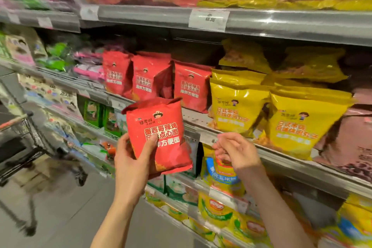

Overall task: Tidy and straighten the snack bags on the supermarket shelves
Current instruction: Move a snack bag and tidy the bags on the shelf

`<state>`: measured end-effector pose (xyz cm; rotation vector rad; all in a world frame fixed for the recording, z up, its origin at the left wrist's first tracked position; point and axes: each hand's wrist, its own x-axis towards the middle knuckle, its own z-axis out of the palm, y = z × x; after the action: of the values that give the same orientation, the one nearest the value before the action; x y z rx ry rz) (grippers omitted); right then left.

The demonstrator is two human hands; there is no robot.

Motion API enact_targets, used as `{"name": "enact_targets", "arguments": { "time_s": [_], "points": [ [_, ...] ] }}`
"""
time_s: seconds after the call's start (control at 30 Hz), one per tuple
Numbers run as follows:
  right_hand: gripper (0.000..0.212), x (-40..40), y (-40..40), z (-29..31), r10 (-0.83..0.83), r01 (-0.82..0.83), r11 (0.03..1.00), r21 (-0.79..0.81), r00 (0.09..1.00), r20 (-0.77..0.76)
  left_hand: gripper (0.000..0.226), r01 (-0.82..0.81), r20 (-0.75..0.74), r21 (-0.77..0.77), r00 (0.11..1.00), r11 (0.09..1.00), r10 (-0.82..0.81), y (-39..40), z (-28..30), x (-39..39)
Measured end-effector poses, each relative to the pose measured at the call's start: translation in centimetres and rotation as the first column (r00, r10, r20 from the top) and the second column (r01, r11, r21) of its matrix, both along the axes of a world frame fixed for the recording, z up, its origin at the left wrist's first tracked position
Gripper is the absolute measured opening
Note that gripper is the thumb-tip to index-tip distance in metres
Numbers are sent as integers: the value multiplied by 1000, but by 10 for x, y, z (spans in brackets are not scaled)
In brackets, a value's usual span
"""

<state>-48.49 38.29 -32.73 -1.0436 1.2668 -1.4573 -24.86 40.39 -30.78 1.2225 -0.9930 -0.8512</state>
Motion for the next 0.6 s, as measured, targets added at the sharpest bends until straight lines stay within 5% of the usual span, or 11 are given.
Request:
{"name": "enact_targets", "arguments": {
  "time_s": [0.2,0.37,0.6],
  "points": [
    [6,3,-40,8,-66,66,998,9,998,-8,37,130,25,-33,991,991,-129,-65,15,-5],
    [9,3,-25,26,-52,63,997,42,972,-228,47,219,38,-51,975,974,-217,-102,16,-11],
    [13,-5,-5,27,-311,299,950,-91,883,-351,40,392,132,-135,917,910,-375,-149,28,-29]
  ]
}}
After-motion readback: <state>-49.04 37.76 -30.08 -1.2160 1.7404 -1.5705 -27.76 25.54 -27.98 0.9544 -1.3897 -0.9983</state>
